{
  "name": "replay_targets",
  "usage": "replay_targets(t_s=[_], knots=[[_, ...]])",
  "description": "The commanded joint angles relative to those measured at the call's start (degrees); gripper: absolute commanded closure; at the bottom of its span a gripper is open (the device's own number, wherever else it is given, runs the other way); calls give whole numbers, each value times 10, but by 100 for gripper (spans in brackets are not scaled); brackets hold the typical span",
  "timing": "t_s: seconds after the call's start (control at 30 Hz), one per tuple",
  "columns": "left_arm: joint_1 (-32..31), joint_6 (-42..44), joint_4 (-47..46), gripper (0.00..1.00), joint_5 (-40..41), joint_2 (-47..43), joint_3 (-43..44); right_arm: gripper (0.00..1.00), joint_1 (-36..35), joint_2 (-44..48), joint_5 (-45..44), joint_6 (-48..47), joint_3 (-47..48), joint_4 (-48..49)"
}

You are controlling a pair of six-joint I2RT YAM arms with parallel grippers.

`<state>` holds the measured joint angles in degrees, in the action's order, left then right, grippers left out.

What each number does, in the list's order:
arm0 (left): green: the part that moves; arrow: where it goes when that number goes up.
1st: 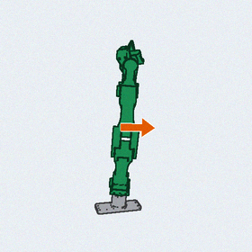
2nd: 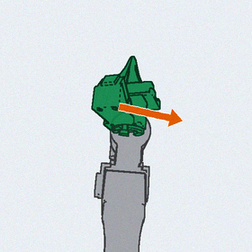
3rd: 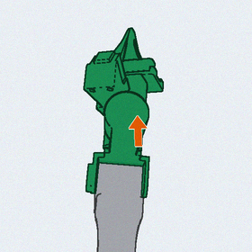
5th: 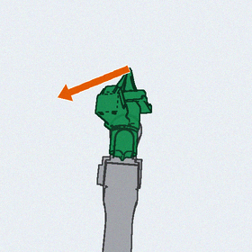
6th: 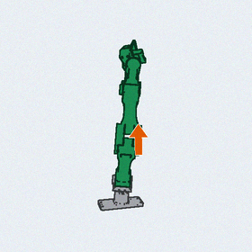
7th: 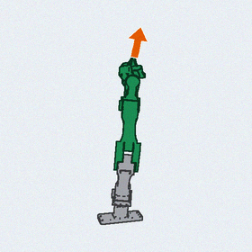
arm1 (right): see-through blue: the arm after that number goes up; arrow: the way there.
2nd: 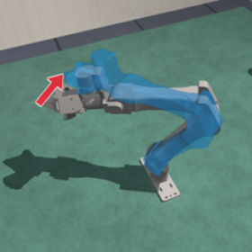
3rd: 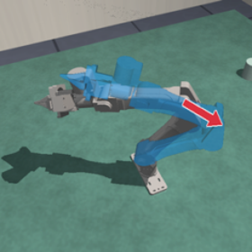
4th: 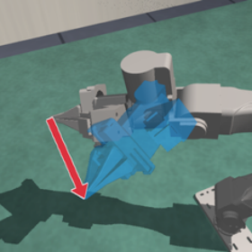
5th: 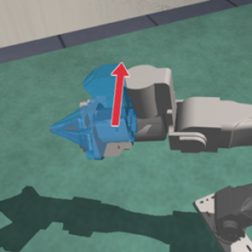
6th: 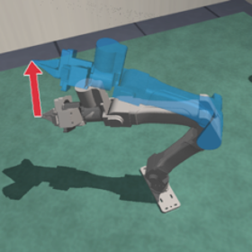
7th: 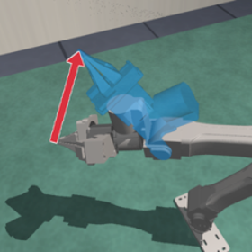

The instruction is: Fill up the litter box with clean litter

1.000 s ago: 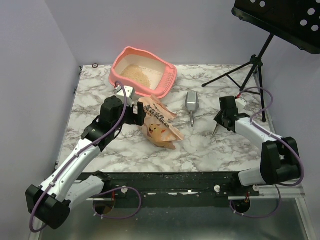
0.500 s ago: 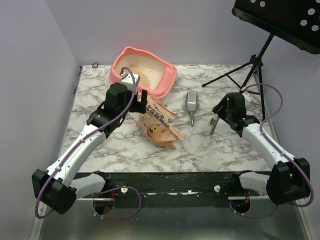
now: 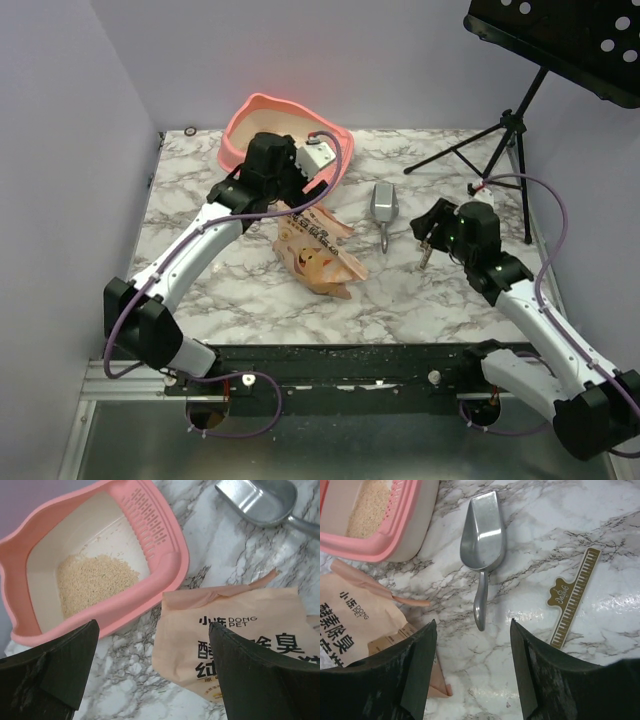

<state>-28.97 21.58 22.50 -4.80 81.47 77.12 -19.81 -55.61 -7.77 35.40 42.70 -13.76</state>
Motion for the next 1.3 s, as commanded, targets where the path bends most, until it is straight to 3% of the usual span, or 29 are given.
replay_targets(t_s=[0.0,0.13,0.33,0.43,0.77,1.03,1.27], knots=[[-13,193,67,1,-63,51,50,32,-3,50,17,-30,-41,-7],[-21,291,104,1,-72,91,70,31,-3,85,15,-36,-62,-6],[-17,289,155,1,-58,168,151,31,-3,96,32,-33,-78,0],[-3,239,167,1,-77,189,189,31,-3,101,33,-34,-86,6],[92,-21,262,1,-259,242,322,30,-3,100,45,-35,-90,12],[108,-162,234,1,-333,233,248,30,-3,89,51,-34,-87,14],[110,-234,240,1,-263,265,229,30,-3,91,47,-32,-91,15]])
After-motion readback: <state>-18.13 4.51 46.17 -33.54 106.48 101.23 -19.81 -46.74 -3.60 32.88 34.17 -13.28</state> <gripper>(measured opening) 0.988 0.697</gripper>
